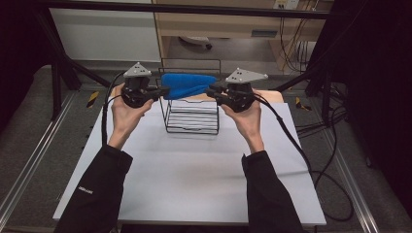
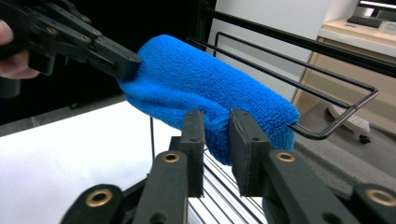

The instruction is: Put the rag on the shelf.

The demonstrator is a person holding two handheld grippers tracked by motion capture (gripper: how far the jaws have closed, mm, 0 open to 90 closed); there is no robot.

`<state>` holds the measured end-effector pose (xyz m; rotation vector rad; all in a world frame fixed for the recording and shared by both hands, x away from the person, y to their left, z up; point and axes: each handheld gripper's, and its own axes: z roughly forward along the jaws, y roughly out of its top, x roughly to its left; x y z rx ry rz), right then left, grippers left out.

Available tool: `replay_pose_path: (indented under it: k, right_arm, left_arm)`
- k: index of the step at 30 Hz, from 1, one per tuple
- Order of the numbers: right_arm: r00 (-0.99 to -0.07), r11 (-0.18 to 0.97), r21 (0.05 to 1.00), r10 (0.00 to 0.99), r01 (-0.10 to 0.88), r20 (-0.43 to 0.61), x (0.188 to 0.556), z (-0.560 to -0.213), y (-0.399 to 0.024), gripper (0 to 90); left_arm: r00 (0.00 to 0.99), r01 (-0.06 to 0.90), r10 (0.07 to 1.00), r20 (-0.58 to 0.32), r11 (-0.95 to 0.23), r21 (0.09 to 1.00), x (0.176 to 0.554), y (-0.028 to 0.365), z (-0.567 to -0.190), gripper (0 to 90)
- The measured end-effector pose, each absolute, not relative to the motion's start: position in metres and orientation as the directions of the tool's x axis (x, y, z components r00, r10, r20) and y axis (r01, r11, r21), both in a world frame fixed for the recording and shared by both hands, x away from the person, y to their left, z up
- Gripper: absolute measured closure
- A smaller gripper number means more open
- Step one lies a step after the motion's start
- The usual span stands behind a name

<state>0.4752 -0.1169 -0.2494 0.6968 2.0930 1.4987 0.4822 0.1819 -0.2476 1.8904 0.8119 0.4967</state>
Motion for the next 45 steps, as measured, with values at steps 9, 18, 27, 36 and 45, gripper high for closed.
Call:
replay_pose_path:
  k: [9,18,27,36,45]
  right_arm:
    - [-0.775,0.184,0.972,0.632,0.145,-0.004,0.474,-0.246,-0.117,62.6]
    - [-0.766,0.244,0.945,0.642,0.218,0.011,0.479,-0.264,-0.113,86.0]
    - [-0.724,0.229,0.942,0.690,0.246,0.021,0.487,-0.282,-0.124,86.4]
    - [-0.742,0.202,0.955,0.670,0.218,0.028,0.473,-0.273,-0.134,66.5]
    - [-0.731,0.186,0.949,0.680,0.256,0.064,0.454,-0.266,-0.156,40.7]
  left_arm:
    - [0.694,0.311,0.720,0.014,-0.317,0.896,0.484,0.177,-0.257,89.9]
    - [0.695,0.302,0.719,0.025,-0.324,0.897,0.485,0.176,-0.263,89.9]
    - [0.694,0.300,0.719,0.013,-0.306,0.903,0.488,0.176,-0.267,89.9]
    - [0.698,0.317,0.716,-0.009,-0.297,0.901,0.476,0.184,-0.265,77.9]
    - [0.682,0.365,0.731,-0.004,-0.336,0.868,0.459,0.201,-0.272,53.2]
